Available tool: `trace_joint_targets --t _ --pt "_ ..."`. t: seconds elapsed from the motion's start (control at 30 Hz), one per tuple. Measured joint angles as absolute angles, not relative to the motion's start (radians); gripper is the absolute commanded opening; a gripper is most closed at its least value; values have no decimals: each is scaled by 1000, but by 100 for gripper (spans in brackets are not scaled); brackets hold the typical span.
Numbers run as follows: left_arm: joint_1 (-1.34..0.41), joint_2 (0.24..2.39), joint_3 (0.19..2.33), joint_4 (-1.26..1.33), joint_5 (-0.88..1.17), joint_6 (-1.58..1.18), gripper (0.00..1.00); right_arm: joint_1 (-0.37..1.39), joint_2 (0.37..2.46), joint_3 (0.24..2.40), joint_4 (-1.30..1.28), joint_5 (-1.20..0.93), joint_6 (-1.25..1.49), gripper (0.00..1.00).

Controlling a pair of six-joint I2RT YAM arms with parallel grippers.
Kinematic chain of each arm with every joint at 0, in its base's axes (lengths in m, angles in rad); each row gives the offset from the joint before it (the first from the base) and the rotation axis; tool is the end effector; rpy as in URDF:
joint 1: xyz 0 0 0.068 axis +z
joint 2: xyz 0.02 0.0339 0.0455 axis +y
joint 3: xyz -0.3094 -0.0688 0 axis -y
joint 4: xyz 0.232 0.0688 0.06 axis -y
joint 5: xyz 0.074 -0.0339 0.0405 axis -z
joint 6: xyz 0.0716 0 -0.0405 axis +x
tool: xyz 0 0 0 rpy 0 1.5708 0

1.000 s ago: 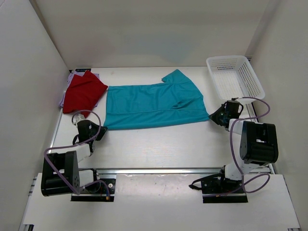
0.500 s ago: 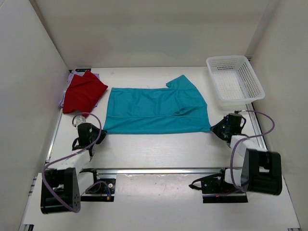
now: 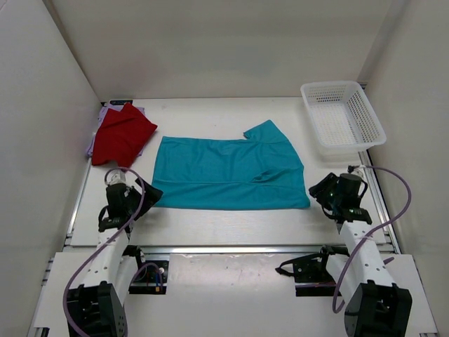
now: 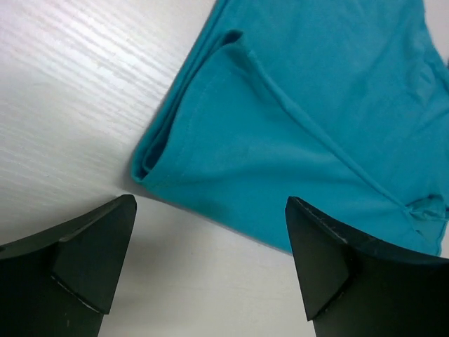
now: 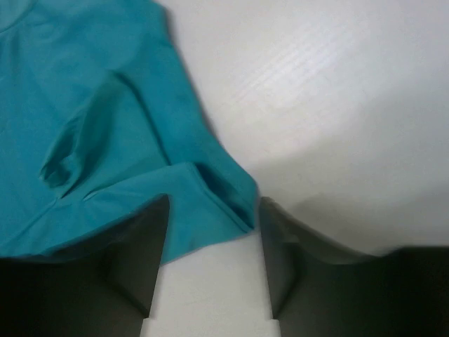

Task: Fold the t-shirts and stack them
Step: Fold the flattened tshirt in 1/3 of the way

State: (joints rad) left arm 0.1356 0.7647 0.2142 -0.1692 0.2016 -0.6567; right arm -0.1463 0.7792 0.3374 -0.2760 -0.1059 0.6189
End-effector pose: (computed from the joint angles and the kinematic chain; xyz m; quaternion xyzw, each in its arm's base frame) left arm 0.1350 0.0039 0.1625 -0.3113 0.8520 -0.1944 0.3732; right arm 0.1442 -0.0136 0.1905 0.3191 0.8516 0.1436 0.3903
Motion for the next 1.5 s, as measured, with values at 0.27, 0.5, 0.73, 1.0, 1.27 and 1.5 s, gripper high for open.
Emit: trace_joint_targets --t 0.27,0.5,0.73,1.0,1.27,1.5 --pt "-127 921 443 -113 168 -652 16 180 1102 662 -171 -196 521 0" --pt "-432 1290 522 102 165 -712 9 385 1387 729 -97 -238 465 0" --pt "-474 1390 491 195 165 -742 9 382 1457 732 -84 -230 450 0" --pt "-459 1405 447 265 180 -753 9 357 1589 762 -58 -221 449 0" --pt "-444 1399 404 301 184 -763 9 347 1712 888 -30 -218 448 0" --pt "-420 1371 381 299 193 -768 9 346 1838 1028 2 -216 459 0"
